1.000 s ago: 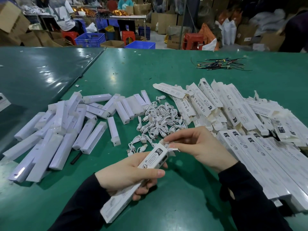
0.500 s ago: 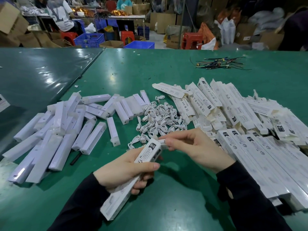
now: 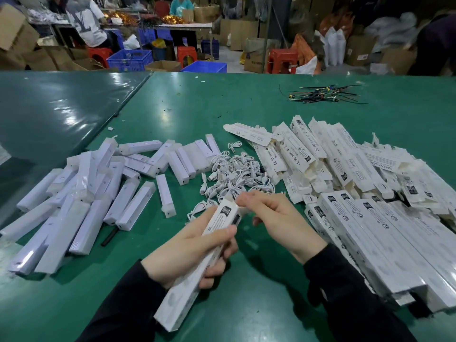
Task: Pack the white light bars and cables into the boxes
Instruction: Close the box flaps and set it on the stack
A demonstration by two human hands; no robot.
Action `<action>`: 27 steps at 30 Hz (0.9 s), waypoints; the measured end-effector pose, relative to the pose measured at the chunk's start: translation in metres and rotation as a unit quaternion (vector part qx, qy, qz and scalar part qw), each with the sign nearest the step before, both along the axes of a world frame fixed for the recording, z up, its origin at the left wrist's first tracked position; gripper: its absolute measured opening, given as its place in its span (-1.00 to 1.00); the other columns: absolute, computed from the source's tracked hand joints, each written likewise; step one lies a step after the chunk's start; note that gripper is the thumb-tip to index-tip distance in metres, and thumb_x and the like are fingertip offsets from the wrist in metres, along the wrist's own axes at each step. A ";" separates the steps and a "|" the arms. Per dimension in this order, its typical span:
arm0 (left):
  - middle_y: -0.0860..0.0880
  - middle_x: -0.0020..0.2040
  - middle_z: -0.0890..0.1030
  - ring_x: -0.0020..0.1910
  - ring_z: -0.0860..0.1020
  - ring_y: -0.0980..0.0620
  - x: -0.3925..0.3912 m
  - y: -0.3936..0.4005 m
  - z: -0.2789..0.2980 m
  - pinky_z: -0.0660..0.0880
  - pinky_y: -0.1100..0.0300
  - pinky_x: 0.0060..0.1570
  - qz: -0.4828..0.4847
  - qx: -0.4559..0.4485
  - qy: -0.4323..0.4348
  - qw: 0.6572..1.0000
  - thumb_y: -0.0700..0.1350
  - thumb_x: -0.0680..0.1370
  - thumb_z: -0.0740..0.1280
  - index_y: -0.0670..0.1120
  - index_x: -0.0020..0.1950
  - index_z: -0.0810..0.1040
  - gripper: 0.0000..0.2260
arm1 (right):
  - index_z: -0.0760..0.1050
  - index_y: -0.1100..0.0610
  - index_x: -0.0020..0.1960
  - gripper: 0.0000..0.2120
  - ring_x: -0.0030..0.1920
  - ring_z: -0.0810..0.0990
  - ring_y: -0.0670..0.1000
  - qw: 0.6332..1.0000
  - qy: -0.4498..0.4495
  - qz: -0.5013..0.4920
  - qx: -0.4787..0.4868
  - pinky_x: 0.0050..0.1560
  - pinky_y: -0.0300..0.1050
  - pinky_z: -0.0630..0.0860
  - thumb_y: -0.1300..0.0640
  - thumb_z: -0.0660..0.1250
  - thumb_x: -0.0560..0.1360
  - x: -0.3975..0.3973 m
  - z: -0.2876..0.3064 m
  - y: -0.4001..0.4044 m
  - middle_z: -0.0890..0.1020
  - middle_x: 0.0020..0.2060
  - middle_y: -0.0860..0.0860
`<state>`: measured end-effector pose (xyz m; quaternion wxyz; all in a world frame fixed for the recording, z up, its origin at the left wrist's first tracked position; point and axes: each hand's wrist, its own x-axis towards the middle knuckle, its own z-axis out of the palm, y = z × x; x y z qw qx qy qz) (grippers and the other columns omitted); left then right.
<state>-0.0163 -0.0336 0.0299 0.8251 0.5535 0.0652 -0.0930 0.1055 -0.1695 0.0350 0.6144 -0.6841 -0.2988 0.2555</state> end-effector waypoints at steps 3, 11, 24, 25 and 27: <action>-0.12 -0.24 0.51 -0.53 0.33 -0.01 0.006 -0.002 -0.001 0.32 0.30 -0.58 0.092 0.004 -0.014 0.996 -0.13 0.58 0.26 0.25 0.16 0.41 -0.72 | 0.64 0.06 -0.02 -0.90 -0.14 0.62 -0.15 0.995 -0.026 -0.088 0.038 -0.12 -0.29 0.52 0.10 0.37 0.54 -0.004 -0.005 0.004 0.69 -0.10 -0.05; -0.10 -0.27 0.48 -0.50 0.34 -0.02 0.008 -0.002 -0.003 0.34 0.29 -0.61 0.154 0.077 -0.074 0.982 -0.28 0.62 0.19 0.20 0.17 0.43 -0.65 | 0.65 0.06 -0.06 -0.92 -0.17 0.65 -0.06 0.990 0.001 -0.085 0.117 -0.10 -0.21 0.55 0.21 0.43 0.50 -0.023 -0.011 0.014 0.71 -0.14 0.04; -0.05 -0.33 0.42 -0.52 0.27 0.02 0.010 -0.015 -0.008 0.30 0.32 -0.64 0.158 0.098 -0.046 0.982 -0.15 0.65 0.19 0.10 0.20 0.38 -0.82 | 0.64 0.17 -0.08 -0.93 -0.27 0.61 -0.11 0.992 0.058 -0.083 0.075 -0.19 -0.22 0.55 0.29 0.45 0.45 -0.021 -0.012 0.014 0.67 -0.26 -0.02; -0.06 -0.32 0.42 -0.51 0.26 0.02 0.009 -0.015 -0.009 0.29 0.32 -0.63 0.158 0.100 -0.049 0.981 -0.13 0.64 0.20 0.09 0.18 0.38 -0.85 | 0.64 0.17 -0.10 -0.93 -0.28 0.61 -0.13 0.991 0.065 -0.078 0.083 -0.21 -0.26 0.53 0.30 0.44 0.45 -0.021 -0.011 0.013 0.68 -0.26 -0.05; -0.08 -0.31 0.42 -0.51 0.26 0.02 0.009 -0.015 -0.009 0.30 0.32 -0.61 0.161 0.098 -0.059 0.980 -0.09 0.62 0.24 0.06 0.14 0.38 -0.88 | 0.64 0.15 -0.14 -0.89 -0.30 0.60 -0.16 0.989 0.080 -0.068 0.103 -0.25 -0.32 0.51 0.34 0.43 0.45 -0.021 -0.009 0.012 0.67 -0.29 -0.07</action>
